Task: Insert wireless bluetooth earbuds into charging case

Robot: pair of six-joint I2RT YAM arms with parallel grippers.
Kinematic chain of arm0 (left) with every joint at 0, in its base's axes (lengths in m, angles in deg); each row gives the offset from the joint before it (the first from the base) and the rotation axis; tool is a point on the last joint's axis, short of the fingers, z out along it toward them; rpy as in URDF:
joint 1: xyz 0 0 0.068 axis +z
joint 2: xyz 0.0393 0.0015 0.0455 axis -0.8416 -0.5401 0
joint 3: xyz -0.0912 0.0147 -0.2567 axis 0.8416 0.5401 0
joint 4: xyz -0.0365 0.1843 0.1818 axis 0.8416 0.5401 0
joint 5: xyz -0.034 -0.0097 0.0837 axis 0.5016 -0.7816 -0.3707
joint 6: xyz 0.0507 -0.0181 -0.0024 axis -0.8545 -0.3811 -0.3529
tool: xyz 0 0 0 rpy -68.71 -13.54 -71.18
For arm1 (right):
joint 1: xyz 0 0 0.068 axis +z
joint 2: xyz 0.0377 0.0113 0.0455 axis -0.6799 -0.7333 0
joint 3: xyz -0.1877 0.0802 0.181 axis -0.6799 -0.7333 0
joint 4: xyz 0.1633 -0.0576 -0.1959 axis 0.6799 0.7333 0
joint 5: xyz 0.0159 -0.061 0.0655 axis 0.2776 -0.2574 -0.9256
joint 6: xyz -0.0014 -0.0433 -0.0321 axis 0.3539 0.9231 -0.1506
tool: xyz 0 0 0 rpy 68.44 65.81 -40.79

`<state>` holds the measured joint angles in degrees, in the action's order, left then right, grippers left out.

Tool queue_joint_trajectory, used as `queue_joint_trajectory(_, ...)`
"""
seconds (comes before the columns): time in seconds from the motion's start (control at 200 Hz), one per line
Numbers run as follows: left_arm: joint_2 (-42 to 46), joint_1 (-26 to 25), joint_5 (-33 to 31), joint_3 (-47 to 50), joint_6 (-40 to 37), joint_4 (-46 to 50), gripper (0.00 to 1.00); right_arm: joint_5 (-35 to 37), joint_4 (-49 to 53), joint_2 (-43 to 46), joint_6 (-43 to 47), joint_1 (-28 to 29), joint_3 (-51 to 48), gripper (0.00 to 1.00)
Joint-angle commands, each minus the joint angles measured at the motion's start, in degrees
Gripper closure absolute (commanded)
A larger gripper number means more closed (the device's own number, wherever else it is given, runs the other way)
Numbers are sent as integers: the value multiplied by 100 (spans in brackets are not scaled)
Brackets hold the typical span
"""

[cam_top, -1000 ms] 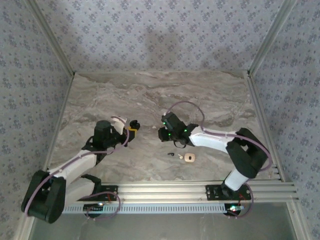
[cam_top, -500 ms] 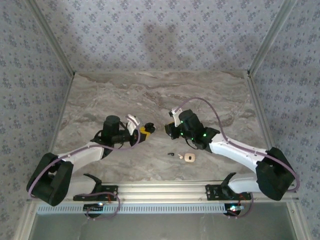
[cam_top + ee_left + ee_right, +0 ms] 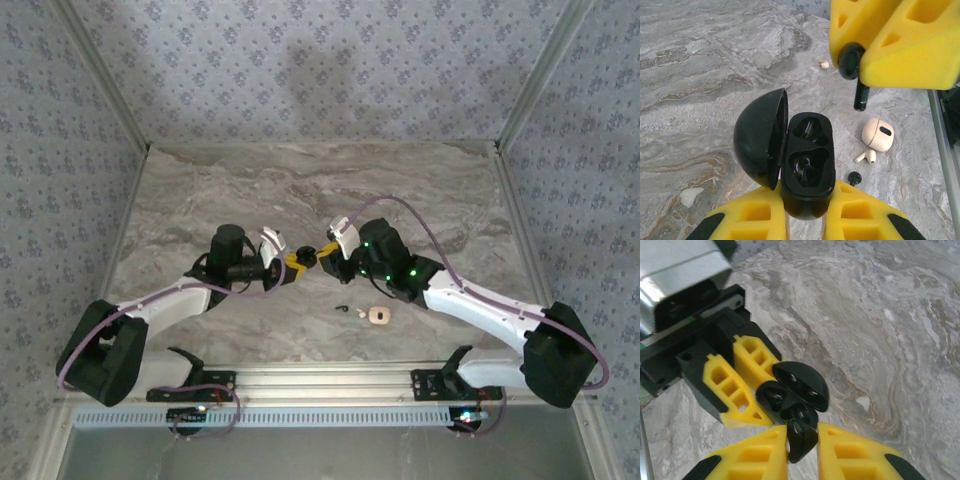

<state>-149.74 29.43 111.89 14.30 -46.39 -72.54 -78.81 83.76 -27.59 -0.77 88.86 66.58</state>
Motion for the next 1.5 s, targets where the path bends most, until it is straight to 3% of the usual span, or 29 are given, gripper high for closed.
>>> queue_joint_trajectory(0.0,-48,-42,278,-241,-129,100,89,-211,37,0,420,80,290,79)
queue_joint_trajectory(1.159,70,-104,560,-409,-176,366,89,-509,573,-584,1198,5,747,78)
queue_joint_trajectory(1.494,105,-132,574,-405,-199,380,89,-862,516,-516,1029,-95,821,57)
